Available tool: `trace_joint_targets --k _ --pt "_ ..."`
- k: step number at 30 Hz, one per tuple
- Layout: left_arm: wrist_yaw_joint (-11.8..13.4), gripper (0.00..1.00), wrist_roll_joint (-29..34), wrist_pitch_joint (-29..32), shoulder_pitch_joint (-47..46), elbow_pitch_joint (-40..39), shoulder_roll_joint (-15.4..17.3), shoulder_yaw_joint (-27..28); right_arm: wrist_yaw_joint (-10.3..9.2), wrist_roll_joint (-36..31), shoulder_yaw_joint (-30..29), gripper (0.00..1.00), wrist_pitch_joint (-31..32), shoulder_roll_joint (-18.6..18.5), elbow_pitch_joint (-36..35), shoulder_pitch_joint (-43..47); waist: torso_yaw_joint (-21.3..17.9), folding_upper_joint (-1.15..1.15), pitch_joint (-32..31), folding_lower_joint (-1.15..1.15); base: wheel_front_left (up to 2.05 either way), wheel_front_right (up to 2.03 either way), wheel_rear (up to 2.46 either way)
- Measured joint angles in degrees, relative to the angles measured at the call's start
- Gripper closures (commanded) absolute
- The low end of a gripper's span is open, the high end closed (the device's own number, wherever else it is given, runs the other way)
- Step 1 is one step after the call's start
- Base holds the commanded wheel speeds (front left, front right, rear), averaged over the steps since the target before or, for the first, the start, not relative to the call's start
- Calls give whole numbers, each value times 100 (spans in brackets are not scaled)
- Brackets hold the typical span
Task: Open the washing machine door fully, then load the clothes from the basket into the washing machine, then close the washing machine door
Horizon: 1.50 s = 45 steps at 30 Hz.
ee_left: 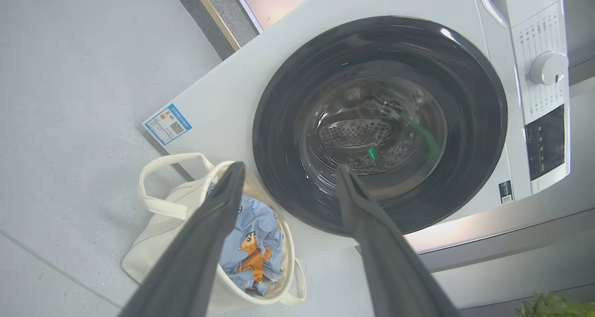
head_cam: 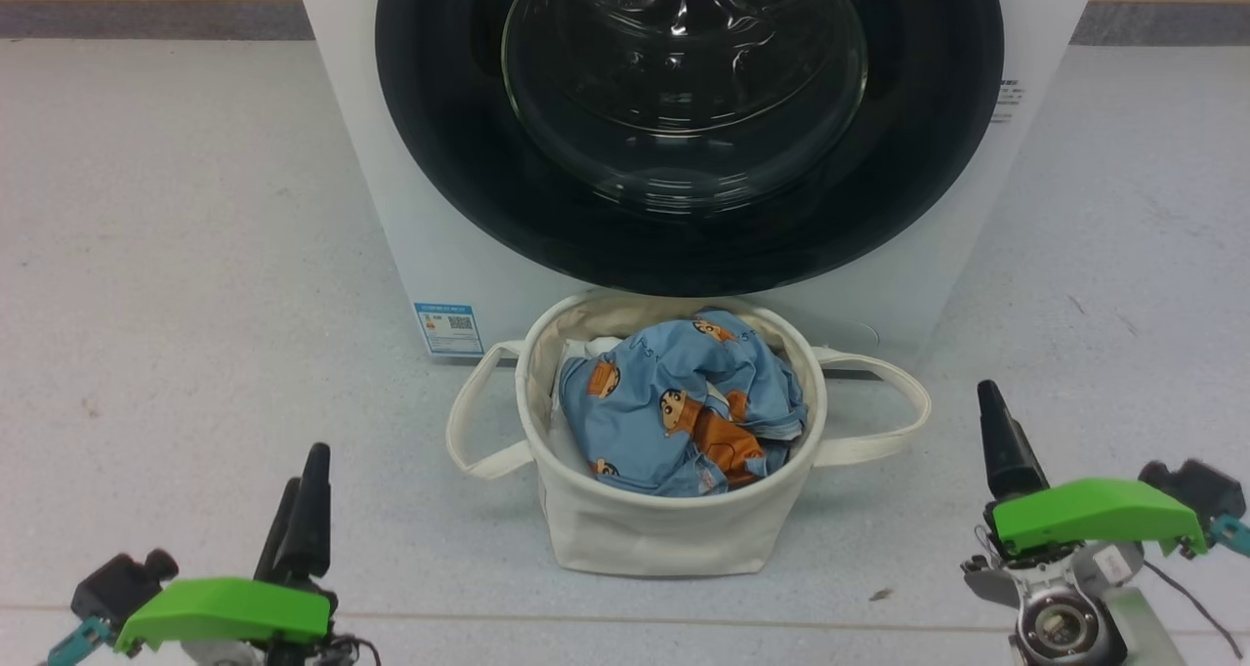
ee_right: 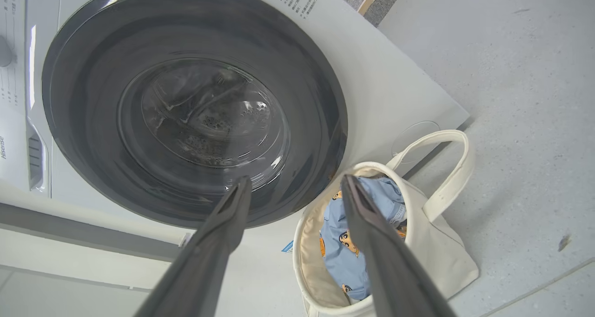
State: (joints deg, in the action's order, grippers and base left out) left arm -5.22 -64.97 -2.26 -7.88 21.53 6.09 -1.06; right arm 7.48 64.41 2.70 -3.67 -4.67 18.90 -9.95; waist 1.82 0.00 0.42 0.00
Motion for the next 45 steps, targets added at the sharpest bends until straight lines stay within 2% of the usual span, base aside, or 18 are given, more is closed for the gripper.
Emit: trace_joint_targets --k 11,22,32,45 --pt "2 0 911 -163 -171 63 45 16 0 -968 155 0 -177 -96 -2 -161 40 0 35 0 0 0 0" --pt "68 0 1719 -354 -349 269 45 169 0 -2001 -13 0 -319 -98 135 -321 88 0 35 0 0 0 0" --pt "60 0 2416 -525 -514 420 44 291 1 -2721 -175 0 -474 -96 303 -607 121 0 18 0 0 0 0" --pt "-37 0 3296 -751 -708 611 45 393 1 -3544 -112 0 -661 -112 427 -845 165 0 18 -1 0 0 0"
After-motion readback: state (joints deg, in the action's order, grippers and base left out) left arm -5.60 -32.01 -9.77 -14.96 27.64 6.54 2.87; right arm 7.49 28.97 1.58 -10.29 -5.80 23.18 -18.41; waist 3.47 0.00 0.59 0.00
